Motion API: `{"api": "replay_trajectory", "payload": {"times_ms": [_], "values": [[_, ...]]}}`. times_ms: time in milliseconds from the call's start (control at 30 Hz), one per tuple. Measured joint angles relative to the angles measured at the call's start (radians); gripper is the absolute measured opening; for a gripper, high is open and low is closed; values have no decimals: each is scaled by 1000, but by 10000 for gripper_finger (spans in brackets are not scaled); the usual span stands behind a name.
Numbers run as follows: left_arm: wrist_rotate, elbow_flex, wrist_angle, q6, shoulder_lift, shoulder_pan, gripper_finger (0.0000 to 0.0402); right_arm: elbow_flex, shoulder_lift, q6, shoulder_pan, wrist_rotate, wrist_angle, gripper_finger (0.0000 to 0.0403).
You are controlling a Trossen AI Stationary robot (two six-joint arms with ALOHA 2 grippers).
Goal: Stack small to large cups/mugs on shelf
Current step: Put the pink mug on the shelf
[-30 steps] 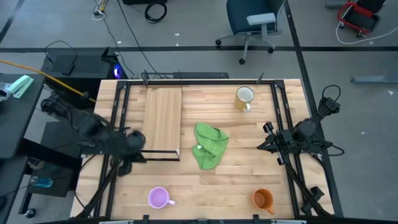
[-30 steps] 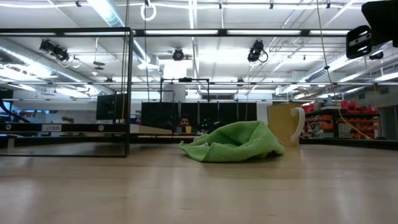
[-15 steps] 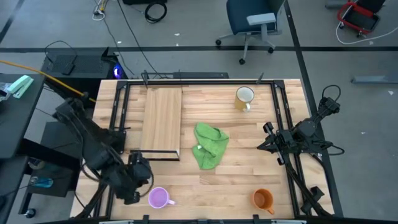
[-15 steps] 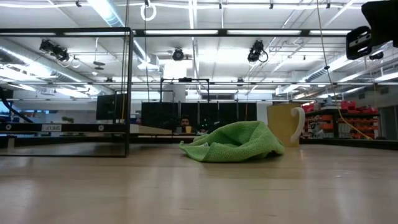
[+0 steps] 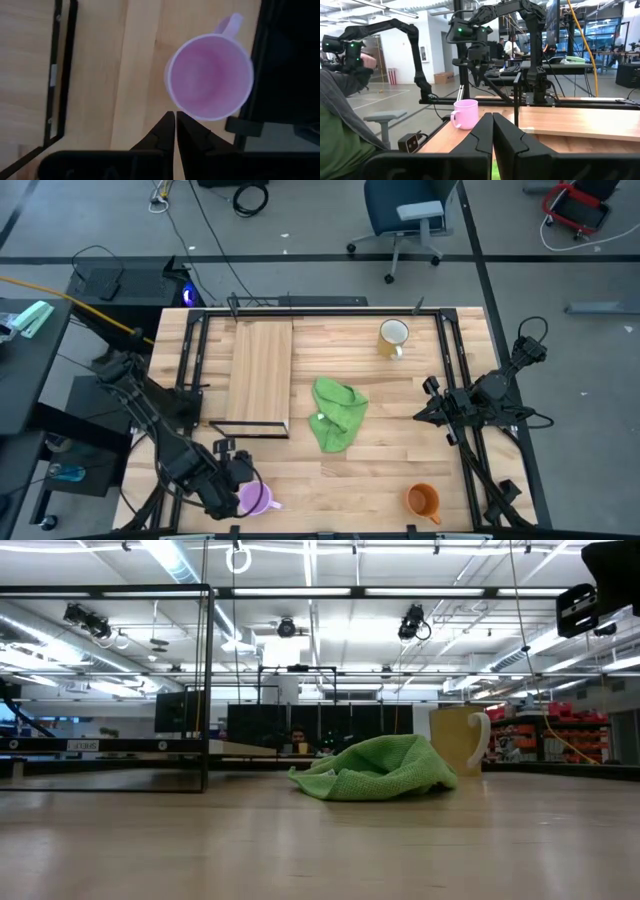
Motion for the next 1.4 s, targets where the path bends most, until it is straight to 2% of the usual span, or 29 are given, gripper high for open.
{"api": "replay_trajectory", "payload": {"times_ms": [267,600,733,900,1400], "values": [[-7,0,139,39,20,16,52,0,0,-1,0,0,0,13],[45,-1,47,60,92,69,94,0,0,-2,0,0,0,13],[71,-1,66,78,113,73,105,0,0,-2,0,0,0,13],[108,-1,68,90,140,77,112,0,0,-2,0,0,0,13],[122,-1,79,154,183,104,115,0,0,-2,0,0,0,13]]}}
